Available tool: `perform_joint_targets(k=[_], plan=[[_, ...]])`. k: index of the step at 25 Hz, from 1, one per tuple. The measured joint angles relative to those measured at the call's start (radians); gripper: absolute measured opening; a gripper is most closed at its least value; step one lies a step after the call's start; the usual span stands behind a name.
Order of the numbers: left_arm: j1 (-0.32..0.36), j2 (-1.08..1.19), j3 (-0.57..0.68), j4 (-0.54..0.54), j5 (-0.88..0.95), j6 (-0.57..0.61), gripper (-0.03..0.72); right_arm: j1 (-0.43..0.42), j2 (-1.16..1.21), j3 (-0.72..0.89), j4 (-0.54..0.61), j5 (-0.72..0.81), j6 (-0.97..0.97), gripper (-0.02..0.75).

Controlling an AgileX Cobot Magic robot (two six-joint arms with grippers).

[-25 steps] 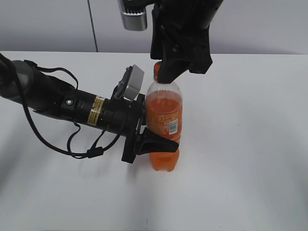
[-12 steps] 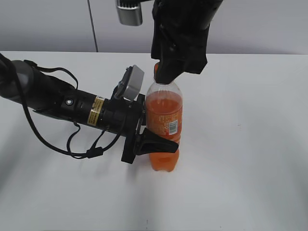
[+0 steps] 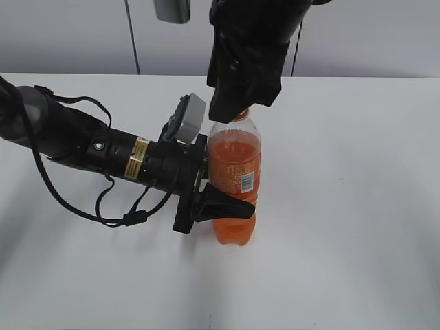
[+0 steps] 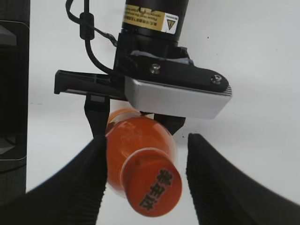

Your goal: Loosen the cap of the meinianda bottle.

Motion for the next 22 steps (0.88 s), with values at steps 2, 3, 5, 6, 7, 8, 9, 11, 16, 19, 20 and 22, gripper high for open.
perform_joint_targets(k=[2, 3, 5, 6, 7, 8, 9, 11, 16, 19, 20, 22], plan=[[0.000, 0.000, 0.000, 0.000, 0.000, 0.000, 0.412, 0.000, -0.005, 0.000, 0.005, 0.000, 0.010, 0.410], [0.000, 0.000, 0.000, 0.000, -0.001, 0.000, 0.412, 0.000, -0.010, -0.001, 0.006, 0.000, 0.018, 0.410], [0.000, 0.000, 0.000, 0.000, -0.001, 0.000, 0.412, 0.000, -0.023, -0.009, 0.008, 0.000, 0.033, 0.410], [0.000, 0.000, 0.000, 0.000, -0.001, 0.000, 0.412, 0.000, -0.031, -0.011, 0.011, 0.000, 0.048, 0.410], [0.000, 0.000, 0.000, 0.000, -0.001, 0.000, 0.412, 0.000, -0.038, -0.014, 0.012, 0.000, 0.071, 0.410], [0.000, 0.000, 0.000, 0.000, 0.000, 0.000, 0.412, 0.000, -0.042, -0.020, 0.013, 0.000, 0.106, 0.410], [0.000, 0.000, 0.000, 0.000, 0.000, 0.000, 0.412, 0.000, -0.042, -0.029, 0.014, 0.000, 0.148, 0.410], [0.000, 0.000, 0.000, 0.000, 0.000, 0.000, 0.412, 0.000, -0.042, -0.038, 0.015, 0.000, 0.270, 0.410], [0.000, -0.001, 0.000, 0.000, 0.005, 0.000, 0.412, 0.000, -0.042, -0.046, 0.012, 0.000, 0.637, 0.410], [0.000, -0.001, 0.000, 0.000, 0.006, 0.000, 0.412, 0.000, -0.042, -0.046, 0.004, 0.000, 0.902, 0.410], [0.000, -0.001, 0.000, 0.000, 0.006, 0.000, 0.412, 0.000, -0.042, -0.046, 0.003, 0.000, 0.969, 0.410], [0.000, -0.001, 0.000, 0.000, 0.007, -0.001, 0.412, 0.000, -0.042, -0.046, 0.004, 0.000, 1.116, 0.410]])
